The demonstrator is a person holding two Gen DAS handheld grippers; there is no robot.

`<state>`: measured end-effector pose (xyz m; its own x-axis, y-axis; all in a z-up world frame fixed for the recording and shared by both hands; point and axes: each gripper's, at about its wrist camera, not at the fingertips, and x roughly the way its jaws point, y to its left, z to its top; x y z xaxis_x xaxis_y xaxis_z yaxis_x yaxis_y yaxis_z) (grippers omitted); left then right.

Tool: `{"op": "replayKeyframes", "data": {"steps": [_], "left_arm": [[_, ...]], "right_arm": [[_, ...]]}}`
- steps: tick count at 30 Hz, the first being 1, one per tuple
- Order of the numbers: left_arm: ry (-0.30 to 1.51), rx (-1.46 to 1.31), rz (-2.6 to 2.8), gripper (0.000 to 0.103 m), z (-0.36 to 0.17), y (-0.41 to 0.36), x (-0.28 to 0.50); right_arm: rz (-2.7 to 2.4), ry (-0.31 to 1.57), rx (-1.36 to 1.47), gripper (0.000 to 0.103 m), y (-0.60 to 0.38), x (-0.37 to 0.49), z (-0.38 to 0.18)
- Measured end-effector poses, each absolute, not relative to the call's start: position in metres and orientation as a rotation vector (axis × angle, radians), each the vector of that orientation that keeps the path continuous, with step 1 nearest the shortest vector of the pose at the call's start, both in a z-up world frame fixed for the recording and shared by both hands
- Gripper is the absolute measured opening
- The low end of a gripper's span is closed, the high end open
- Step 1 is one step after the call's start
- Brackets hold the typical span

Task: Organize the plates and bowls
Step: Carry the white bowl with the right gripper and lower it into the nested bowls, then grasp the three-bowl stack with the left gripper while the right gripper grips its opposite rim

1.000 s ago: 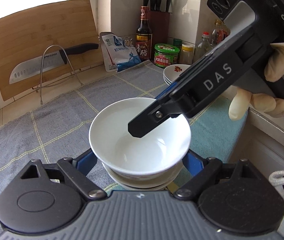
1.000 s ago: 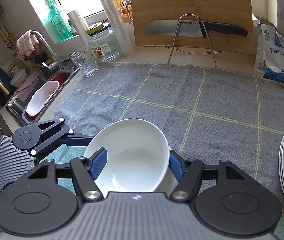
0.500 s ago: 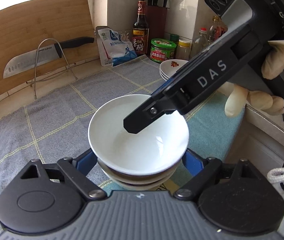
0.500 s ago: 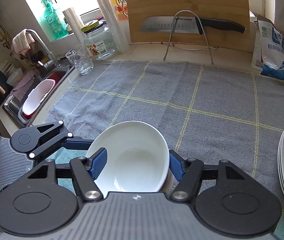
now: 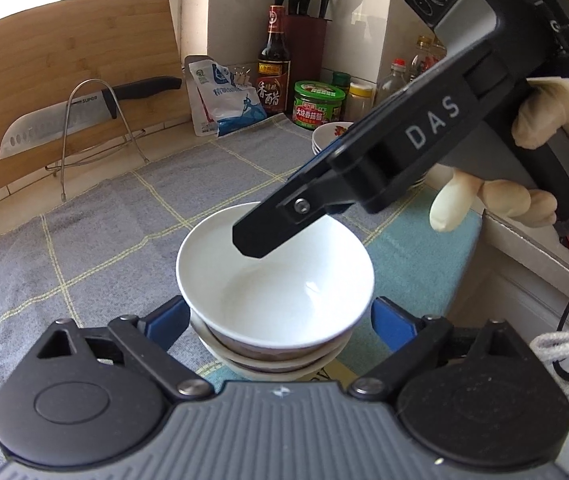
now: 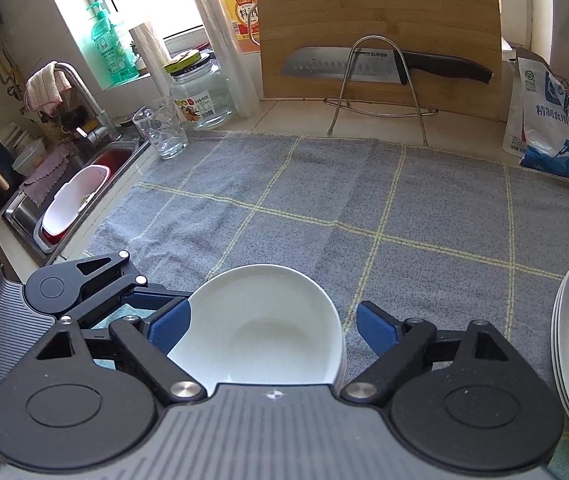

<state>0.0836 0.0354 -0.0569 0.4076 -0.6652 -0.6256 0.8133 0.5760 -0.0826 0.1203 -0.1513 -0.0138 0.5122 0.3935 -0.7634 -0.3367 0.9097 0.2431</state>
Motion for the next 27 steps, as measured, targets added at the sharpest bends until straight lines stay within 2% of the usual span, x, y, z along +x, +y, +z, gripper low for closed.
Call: {"op": "replayKeyframes", "data": {"steps": [13,21,27], "left_arm": [[0.575,0.314,-0.97,0.1,-0.064,0.058,0.079],[0.585,0.345,-1.033,0.1,-0.082,0.066,0.096],[0.61,0.42,-1.08,0.1,-0.1,0.059,0.106]], "right_arm": [[0.444,0.87,0.012,0.097,-0.145,0.112,-0.009],[0.393,0.778,-0.094,0.103,-0.142,0.079,-0.001],[0.332,0.807,-0.129,0.103,-0.141,0.051,-0.012]]}}
